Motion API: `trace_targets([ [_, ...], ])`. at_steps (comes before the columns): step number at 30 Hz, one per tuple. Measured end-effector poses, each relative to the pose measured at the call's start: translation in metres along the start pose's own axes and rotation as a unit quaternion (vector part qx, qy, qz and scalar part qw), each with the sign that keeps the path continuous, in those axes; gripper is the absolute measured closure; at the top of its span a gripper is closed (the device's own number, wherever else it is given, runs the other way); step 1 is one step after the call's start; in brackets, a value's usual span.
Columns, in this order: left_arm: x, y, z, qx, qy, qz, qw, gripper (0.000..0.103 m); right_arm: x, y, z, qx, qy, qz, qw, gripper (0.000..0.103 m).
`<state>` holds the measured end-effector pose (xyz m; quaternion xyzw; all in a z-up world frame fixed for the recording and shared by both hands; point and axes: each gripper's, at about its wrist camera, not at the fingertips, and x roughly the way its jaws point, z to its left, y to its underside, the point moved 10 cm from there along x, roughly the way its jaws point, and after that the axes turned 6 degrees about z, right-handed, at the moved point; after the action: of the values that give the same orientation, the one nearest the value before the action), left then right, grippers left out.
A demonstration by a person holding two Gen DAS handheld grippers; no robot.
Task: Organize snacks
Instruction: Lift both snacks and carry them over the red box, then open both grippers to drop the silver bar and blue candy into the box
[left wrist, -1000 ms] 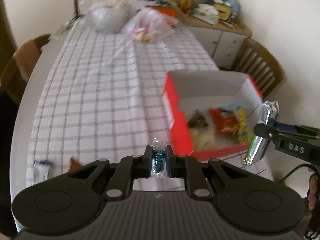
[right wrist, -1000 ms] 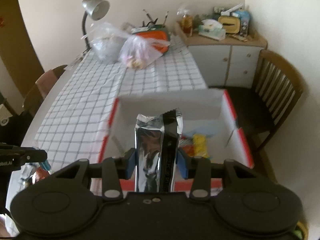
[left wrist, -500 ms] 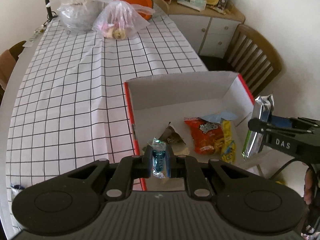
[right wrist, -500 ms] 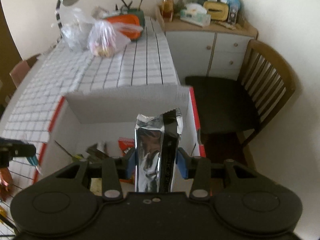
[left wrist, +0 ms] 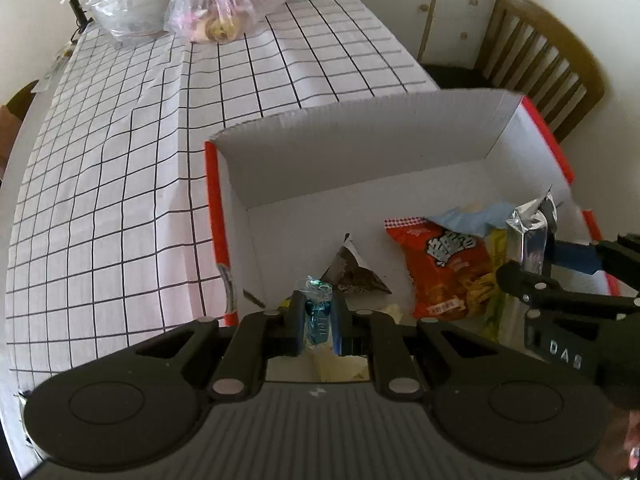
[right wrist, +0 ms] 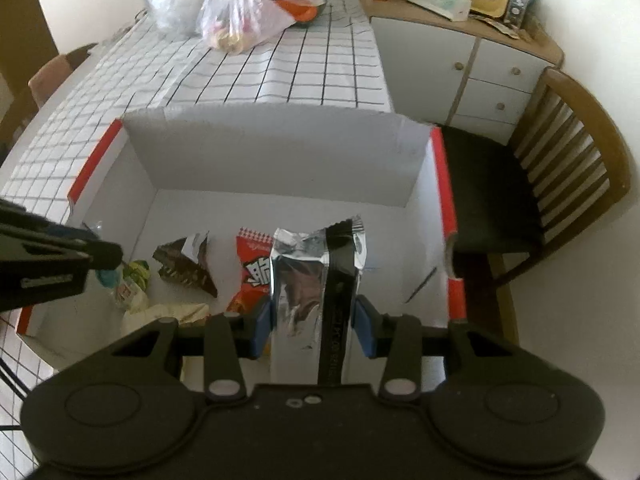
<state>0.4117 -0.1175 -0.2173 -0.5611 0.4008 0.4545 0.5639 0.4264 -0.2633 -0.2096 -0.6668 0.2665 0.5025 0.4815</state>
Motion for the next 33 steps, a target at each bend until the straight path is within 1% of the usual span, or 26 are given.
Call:
trace_targets([
  [6, 0.018, 0.000, -0.007, 0.014, -0.012, 0.018, 0.9997, 0.090, 0.011, 0.000, -0.001, 0.003, -0.005, 0.013, 1.000, 0.062],
  [13, 0.031, 0.001, -0.010, 0.012, -0.019, 0.033, 0.9992, 0.090, 0.016, 0.000, -0.002, 0.011, -0.016, 0.013, 1.000, 0.061],
  [19, 0.038, 0.002, -0.011, 0.021, -0.025, 0.042, 0.9986, 0.090, 0.015, -0.001, -0.002, 0.015, -0.026, 0.008, 1.000, 0.055],
  [21, 0.037, 0.002, -0.012, 0.021, -0.023, 0.040, 0.9987, 0.090, 0.012, 0.000, -0.002, 0.016, -0.029, 0.004, 0.999, 0.051],
  [24, 0.033, 0.001, -0.013, 0.019, -0.017, 0.032, 0.9991, 0.090, 0.007, 0.000, -0.002, 0.019, -0.033, -0.001, 0.999, 0.047],
  [33, 0.008, 0.006, -0.012, 0.017, 0.008, 0.006, 0.9998, 0.083, -0.021, 0.003, 0.004, 0.025, -0.049, -0.026, 0.998, 0.040],
])
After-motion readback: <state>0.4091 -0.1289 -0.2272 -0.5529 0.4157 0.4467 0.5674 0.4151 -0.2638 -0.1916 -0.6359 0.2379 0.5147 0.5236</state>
